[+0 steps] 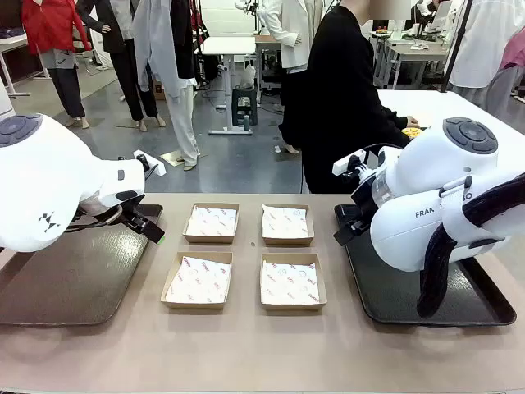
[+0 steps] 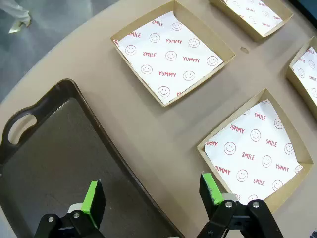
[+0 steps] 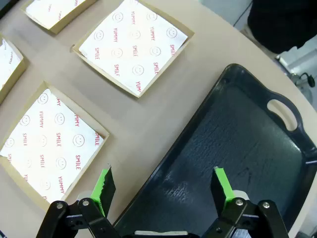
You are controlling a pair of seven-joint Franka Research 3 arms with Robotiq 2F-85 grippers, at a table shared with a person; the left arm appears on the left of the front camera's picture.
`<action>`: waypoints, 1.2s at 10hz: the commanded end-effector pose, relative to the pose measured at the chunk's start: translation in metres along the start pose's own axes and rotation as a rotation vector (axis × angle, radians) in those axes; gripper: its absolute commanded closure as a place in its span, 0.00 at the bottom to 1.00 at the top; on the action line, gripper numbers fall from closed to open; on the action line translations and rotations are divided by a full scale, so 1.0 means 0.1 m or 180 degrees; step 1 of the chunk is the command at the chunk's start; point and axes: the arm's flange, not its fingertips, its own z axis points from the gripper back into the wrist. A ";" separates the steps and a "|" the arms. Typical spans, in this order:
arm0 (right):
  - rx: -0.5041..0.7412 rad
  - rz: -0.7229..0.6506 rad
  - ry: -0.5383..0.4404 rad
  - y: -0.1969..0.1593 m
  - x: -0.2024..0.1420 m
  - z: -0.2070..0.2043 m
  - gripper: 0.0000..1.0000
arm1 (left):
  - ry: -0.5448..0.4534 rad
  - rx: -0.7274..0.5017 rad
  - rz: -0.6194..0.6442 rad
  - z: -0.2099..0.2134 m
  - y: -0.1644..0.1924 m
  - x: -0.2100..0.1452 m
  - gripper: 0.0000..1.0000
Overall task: Individually package the donuts and arrange them on the tray.
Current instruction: Pick up one Paper togo box.
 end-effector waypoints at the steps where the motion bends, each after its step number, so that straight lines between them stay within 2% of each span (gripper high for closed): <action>1: 0.0000 0.0000 0.0000 0.00 0.00 0.00 0.00 | -0.0001 0.0000 0.0000 0.00 0.00 0.00 0.00; 12: 0.0000 0.0000 0.0000 0.00 0.00 0.00 0.00 | -0.0001 0.0000 0.0000 0.00 0.00 0.00 0.00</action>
